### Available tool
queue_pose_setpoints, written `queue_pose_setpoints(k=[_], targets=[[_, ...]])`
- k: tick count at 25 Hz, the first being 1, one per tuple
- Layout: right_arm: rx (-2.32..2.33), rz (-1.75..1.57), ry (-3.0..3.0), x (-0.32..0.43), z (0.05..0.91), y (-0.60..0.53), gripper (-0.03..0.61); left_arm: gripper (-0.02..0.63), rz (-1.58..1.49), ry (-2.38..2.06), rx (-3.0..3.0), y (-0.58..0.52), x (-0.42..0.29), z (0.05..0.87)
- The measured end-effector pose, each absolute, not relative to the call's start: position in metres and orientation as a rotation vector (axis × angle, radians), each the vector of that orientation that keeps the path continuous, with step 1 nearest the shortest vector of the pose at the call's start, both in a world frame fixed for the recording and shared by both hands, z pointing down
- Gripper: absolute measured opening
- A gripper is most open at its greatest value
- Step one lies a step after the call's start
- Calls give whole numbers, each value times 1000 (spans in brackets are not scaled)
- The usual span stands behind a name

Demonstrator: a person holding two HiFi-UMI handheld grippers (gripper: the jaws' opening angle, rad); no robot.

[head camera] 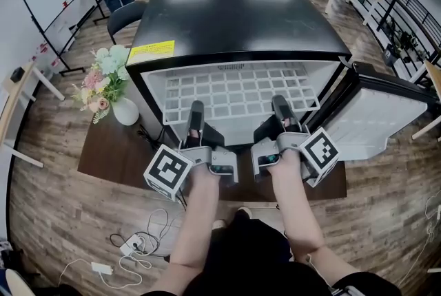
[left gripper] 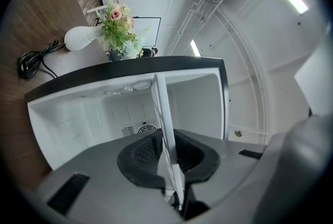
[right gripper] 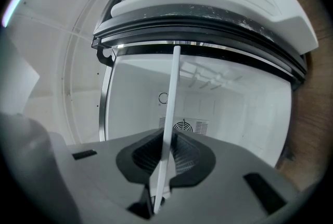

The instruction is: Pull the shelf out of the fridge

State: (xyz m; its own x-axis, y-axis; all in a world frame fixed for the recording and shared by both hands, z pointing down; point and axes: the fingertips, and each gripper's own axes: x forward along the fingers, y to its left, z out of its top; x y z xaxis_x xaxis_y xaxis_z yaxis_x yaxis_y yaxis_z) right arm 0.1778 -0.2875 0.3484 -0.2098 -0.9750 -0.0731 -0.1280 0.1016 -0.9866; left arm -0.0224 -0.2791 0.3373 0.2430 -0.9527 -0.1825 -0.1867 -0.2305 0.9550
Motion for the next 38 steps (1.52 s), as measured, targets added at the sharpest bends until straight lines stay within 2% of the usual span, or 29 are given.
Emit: queue_pose_setpoints(k=[38], targets=[[-1147,-1225,1484,180,352,-262,14,41,-1057,-1079,1626,-255,-21,340]])
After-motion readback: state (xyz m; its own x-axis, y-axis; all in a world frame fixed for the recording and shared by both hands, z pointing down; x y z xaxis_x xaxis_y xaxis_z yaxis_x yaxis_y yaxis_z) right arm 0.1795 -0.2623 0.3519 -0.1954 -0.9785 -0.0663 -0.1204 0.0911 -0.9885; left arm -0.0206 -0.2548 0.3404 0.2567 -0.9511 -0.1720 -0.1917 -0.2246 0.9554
